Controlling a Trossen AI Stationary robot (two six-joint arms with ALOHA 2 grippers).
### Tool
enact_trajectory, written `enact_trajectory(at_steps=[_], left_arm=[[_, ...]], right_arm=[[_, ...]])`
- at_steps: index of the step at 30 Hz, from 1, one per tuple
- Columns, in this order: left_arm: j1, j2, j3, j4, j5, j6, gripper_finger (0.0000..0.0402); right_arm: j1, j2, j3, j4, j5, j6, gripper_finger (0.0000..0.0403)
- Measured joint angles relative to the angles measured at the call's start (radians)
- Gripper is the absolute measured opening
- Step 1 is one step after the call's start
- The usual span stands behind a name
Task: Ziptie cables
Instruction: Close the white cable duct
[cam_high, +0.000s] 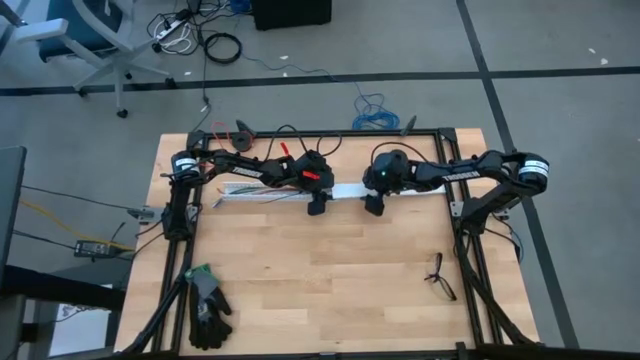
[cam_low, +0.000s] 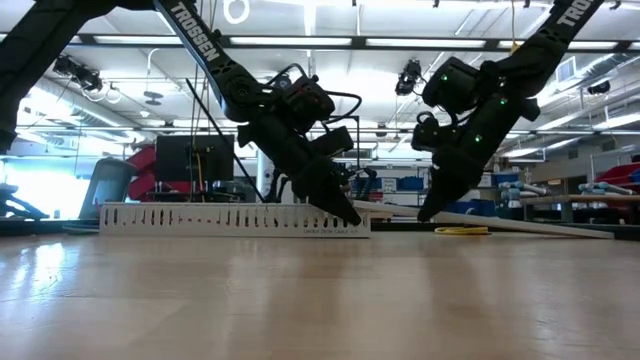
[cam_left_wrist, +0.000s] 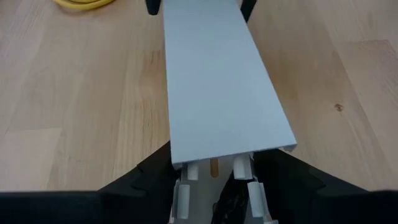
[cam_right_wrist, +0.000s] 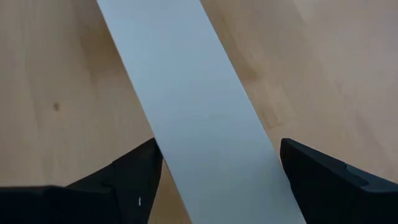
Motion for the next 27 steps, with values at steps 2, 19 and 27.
enact_trajectory(at_steps=[2, 19, 27], left_arm=[[0.000, 0.000, 0.000, 0.000, 0.000, 0.000, 0.0205], [0.000, 0.000, 0.000, 0.000, -0.030, -0.053, 0.0208], [0.000, 0.000, 0.000, 0.000, -0.037, -0.052, 0.0264]], right_arm=[[0.008, 0.000, 0.000, -0.005, 0.000, 0.045, 0.0306], [0.062, -0.001, 0.000, -0.049, 0.105, 0.149, 0.0307], [0.056, 0.000, 0.000, -0.074, 0.113, 0.117, 0.0307]])
